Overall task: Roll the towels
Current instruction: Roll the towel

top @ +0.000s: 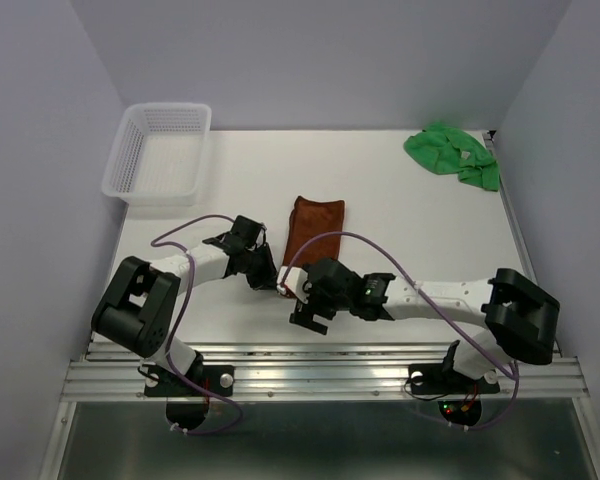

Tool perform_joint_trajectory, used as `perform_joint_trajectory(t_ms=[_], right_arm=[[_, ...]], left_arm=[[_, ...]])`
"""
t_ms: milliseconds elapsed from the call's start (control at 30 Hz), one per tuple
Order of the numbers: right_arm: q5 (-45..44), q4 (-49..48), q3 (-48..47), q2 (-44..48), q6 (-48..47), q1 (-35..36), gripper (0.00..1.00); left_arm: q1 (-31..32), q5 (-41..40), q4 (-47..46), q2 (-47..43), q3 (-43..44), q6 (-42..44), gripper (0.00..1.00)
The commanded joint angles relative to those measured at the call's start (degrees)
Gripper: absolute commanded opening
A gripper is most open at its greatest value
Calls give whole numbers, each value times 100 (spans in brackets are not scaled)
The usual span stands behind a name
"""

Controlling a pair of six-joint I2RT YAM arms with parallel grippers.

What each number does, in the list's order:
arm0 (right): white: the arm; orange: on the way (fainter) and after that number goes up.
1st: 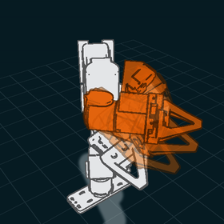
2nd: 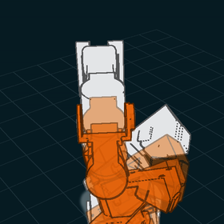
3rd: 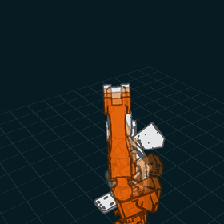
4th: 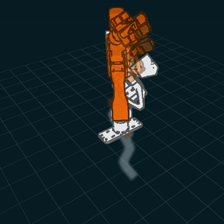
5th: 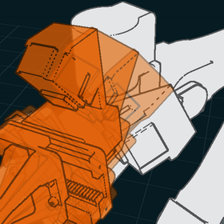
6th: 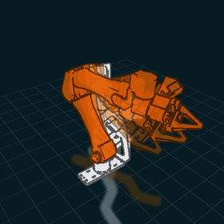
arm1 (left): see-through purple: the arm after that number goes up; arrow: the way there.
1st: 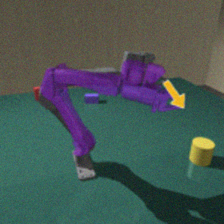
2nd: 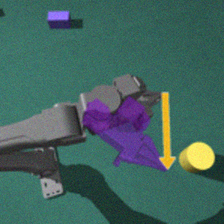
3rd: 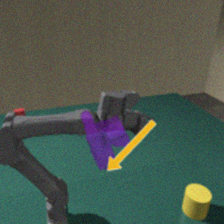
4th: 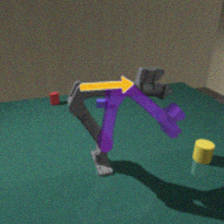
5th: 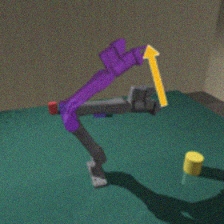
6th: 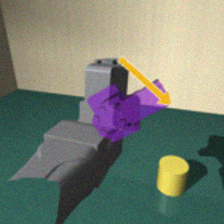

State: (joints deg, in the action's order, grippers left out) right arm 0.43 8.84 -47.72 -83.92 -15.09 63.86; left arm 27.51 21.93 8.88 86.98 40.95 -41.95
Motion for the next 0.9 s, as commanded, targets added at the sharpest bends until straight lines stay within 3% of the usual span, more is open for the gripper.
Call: perform_joint_trajectory(t_ms=[0,100,300,400,667,800,867], right_arm=[[-286,-497,-272,-379,-380,22,94],[-840,-585,-246,-651,-494,22,87],[-983,-823,-115,-915,-477,22,75],[-939,-823,-62,-951,-451,22,52],[-966,-999,-26,-846,-310,22,17],[-711,-902,-210,-696,119,22,9],[-492,-604,-325,-670,383,-118,4]], left_arm=[[-52,285,351,56,203,284,0],[-61,312,429,56,247,328,0],[-88,285,491,21,238,328,0],[-96,276,526,-23,247,337,0],[-132,408,649,-181,379,398,0],[-140,347,755,-304,458,390,17],[-149,277,790,-383,467,355,33]])
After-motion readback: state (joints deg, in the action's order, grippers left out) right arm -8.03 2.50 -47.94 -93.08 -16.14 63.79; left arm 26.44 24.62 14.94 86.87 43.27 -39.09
